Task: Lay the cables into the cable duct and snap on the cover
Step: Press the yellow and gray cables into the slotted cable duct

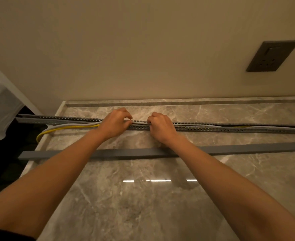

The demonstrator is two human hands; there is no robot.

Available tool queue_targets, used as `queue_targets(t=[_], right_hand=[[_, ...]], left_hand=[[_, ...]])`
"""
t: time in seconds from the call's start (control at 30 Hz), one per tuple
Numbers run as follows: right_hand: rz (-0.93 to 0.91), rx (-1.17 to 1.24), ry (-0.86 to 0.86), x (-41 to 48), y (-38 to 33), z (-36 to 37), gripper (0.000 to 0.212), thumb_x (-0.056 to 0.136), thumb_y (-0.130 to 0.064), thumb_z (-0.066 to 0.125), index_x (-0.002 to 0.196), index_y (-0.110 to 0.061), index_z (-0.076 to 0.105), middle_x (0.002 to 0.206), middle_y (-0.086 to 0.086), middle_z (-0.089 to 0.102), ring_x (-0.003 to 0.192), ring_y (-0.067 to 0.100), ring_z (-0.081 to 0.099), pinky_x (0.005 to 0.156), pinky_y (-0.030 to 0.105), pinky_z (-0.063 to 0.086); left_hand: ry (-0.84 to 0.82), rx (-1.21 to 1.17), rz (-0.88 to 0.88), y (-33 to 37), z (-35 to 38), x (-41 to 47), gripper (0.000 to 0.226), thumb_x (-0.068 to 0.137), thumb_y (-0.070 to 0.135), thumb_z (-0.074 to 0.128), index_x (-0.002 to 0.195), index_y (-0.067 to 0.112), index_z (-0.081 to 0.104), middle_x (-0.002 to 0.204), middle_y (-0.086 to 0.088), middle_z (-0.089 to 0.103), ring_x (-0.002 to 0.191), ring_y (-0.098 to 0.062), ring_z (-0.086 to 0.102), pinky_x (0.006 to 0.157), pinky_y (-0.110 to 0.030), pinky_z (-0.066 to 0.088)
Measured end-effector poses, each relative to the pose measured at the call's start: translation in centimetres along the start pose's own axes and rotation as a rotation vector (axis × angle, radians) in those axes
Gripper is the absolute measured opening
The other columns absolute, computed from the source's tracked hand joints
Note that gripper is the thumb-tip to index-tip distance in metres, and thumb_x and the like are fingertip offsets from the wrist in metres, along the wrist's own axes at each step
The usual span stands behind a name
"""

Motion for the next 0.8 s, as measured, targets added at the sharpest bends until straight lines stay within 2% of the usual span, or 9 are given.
queue_targets(t=[0.1,0.2,0.3,0.43,0.67,0.8], right_hand=[[0.022,0.026,0.014,0.7,-1.4,0.4,0.024,0.088,-0.004,0.045,0.104,0.001,0.062,0.107,0.017,0.061,0.099,0.032,0.054,0.086,0.041,0.045],[0.045,0.064,0.03,1.2,-3.0,0.8,0.023,0.09,-0.006,0.046,0.104,0.001,0.062,0.108,0.017,0.06,0.1,0.031,0.053,0.085,0.039,0.043],[0.06,0.115,0.047,2.0,-5.8,1.5,0.019,0.089,-0.006,0.049,0.104,0.001,0.06,0.11,0.018,0.058,0.102,0.032,0.052,0.086,0.039,0.042],[0.104,0.165,0.063,3.5,-8.5,2.4,0.022,0.086,-0.002,0.053,0.107,0.0,0.058,0.113,0.017,0.058,0.106,0.032,0.051,0.085,0.039,0.043],[0.256,0.141,0.074,4.3,-8.3,3.2,0.021,0.087,-0.004,0.055,0.105,-0.003,0.066,0.105,0.017,0.062,0.099,0.032,0.055,0.08,0.039,0.046],[0.302,0.129,0.098,4.2,-8.2,3.2,0.021,0.087,-0.003,0.054,0.104,-0.004,0.067,0.103,0.016,0.063,0.097,0.031,0.056,0.08,0.038,0.046]], left_hand=[[-0.01,0.077,-0.049,-2.9,-0.8,-0.3,0.026,0.086,0.015,0.061,0.109,0.003,0.063,0.116,-0.015,0.061,0.106,-0.03,0.056,0.09,-0.041,0.047],[-0.043,0.162,-0.083,-5.4,-1.2,-1.0,0.032,0.083,0.021,0.065,0.108,0.003,0.058,0.117,-0.015,0.056,0.104,-0.03,0.054,0.085,-0.039,0.046],[-0.094,0.281,-0.059,-7.8,-1.1,-2.1,0.036,0.08,0.026,0.068,0.105,0.005,0.054,0.114,-0.015,0.053,0.1,-0.031,0.051,0.083,-0.041,0.046],[-0.162,0.414,0.017,-10.4,-0.9,-3.1,0.028,0.086,0.019,0.058,0.11,0.006,0.051,0.116,-0.016,0.052,0.105,-0.031,0.049,0.083,-0.039,0.041],[-0.147,0.355,0.186,-11.6,-1.7,-3.5,0.024,0.088,0.015,0.054,0.109,0.003,0.056,0.112,-0.017,0.056,0.103,-0.032,0.051,0.08,-0.04,0.044],[-0.144,0.249,0.189,-12.4,-2.6,-2.9,0.021,0.089,0.017,0.054,0.104,0.003,0.06,0.109,-0.018,0.061,0.099,-0.034,0.055,0.078,-0.04,0.046]])
Point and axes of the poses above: each hand's wrist, its own x-axis towards the middle knuckle, its own z-axis out of the palm, y = z × x, the point moved 10 cm from there along x, towards the middle knuckle
